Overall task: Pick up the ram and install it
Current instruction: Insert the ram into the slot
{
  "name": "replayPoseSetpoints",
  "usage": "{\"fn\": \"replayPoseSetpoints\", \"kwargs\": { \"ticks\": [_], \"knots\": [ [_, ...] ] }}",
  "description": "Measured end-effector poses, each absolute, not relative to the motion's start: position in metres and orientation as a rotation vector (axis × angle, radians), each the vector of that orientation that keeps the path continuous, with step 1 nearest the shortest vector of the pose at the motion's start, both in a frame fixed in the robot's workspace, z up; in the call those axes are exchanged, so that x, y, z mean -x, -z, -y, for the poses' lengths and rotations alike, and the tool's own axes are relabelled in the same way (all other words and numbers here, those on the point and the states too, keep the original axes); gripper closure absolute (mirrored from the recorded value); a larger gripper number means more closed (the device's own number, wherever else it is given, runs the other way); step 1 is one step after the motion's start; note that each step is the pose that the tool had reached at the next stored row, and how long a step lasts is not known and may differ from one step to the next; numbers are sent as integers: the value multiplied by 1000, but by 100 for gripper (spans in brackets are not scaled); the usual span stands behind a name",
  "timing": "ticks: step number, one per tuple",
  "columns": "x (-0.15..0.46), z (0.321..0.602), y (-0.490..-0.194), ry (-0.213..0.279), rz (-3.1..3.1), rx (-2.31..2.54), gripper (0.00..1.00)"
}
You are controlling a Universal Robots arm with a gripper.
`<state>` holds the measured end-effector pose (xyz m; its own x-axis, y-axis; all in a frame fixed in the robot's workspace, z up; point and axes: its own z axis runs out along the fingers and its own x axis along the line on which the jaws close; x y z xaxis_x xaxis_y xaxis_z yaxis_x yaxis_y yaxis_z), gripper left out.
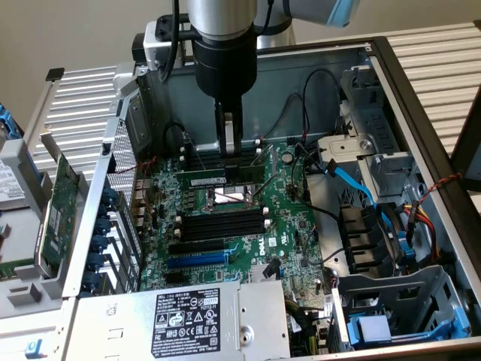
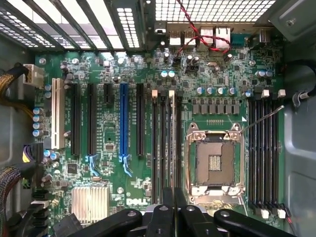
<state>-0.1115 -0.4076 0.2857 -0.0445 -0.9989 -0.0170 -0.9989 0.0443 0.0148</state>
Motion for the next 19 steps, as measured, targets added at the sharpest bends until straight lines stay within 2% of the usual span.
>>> {"fn": "replayPoseSetpoints", "kwargs": {
  "ticks": [19],
  "knots": [
    [114,412,-273,-27,-2251,2196,87]
  ]
}}
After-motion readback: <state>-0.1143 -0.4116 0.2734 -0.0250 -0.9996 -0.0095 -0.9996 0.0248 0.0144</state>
